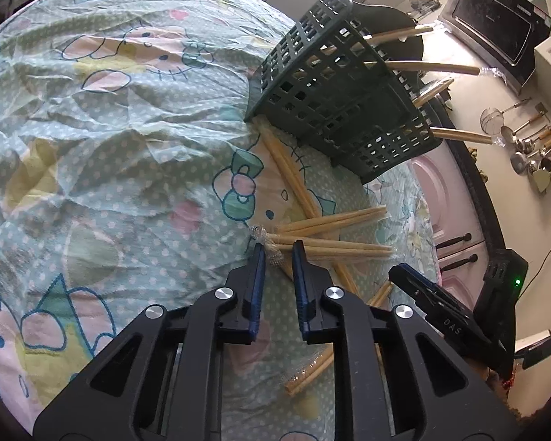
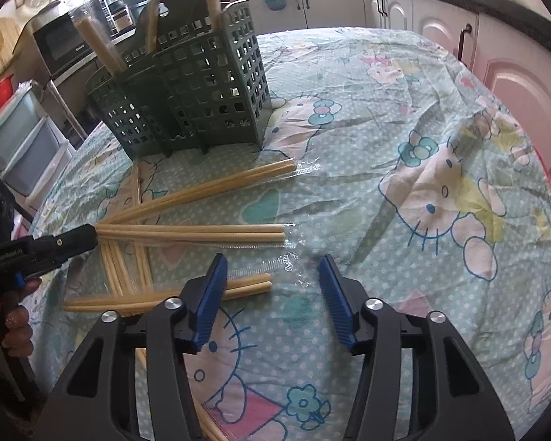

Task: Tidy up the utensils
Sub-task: 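Close the left tool on a wrapped chopstick while the right tool grasps another, then lift the left tool's chopstick over the green basket while the right tool carries its own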

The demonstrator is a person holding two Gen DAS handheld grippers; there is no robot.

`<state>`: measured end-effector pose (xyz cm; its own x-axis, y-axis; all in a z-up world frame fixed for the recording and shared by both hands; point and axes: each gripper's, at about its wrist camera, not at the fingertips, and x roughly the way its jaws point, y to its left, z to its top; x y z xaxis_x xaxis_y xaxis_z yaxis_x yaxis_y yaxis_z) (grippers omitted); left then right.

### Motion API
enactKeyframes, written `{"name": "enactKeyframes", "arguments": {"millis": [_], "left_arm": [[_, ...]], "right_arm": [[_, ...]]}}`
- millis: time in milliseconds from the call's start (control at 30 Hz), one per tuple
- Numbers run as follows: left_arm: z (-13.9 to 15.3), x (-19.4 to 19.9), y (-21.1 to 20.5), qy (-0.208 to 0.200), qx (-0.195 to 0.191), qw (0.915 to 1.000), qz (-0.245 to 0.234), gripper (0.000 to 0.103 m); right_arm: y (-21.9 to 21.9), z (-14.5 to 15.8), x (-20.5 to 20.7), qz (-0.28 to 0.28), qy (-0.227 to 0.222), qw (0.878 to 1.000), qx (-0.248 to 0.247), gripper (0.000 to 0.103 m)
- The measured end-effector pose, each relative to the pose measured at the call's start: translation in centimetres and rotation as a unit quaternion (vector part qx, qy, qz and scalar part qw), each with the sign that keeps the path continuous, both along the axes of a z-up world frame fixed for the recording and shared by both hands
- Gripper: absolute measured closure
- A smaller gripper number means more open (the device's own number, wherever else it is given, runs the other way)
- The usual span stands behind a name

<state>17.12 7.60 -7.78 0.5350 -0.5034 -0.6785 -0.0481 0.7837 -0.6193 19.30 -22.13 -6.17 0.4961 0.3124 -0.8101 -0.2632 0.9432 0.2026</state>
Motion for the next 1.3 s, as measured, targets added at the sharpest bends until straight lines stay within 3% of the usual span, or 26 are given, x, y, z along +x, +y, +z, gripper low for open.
{"name": "enactKeyframes", "arguments": {"millis": [200, 300, 333, 367, 767, 1300], "left_arm": [[-0.3, -0.1, 0.4, -0.002, -0.012, 0.9999, 0.002, 0.096], [-0.3, -0.1, 0.6, -0.003, -0.018, 0.9998, 0.004, 0.097], [-0.3, -0.1, 0.7, -0.004, -0.019, 0.9998, 0.004, 0.098], [-0.2, -0.1, 0.7, -0.005, -0.019, 0.9998, 0.004, 0.098], [1.3, -0.8, 1.3, -0.035, -0.021, 0.9992, -0.001, 0.102], [5.8, -2.5, 2.7, -0.103, 0.029, 0.9943, -0.006, 0.103]], "right_arm": [[0.0, -0.2, 0.0, -0.002, 0.001, 1.000, -0.004, 0.071], [0.0, -0.2, -0.2, -0.002, -0.003, 1.000, -0.006, 0.082], [0.0, -0.2, -0.3, 0.001, -0.003, 1.000, -0.004, 0.093], [0.1, -0.2, -0.4, 0.004, -0.003, 1.000, -0.002, 0.097], [0.0, 2.0, -1.8, 0.012, -0.034, 0.999, 0.013, 0.100], [2.6, 7.8, -2.8, 0.063, -0.114, 0.992, 0.000, 0.100]]}}
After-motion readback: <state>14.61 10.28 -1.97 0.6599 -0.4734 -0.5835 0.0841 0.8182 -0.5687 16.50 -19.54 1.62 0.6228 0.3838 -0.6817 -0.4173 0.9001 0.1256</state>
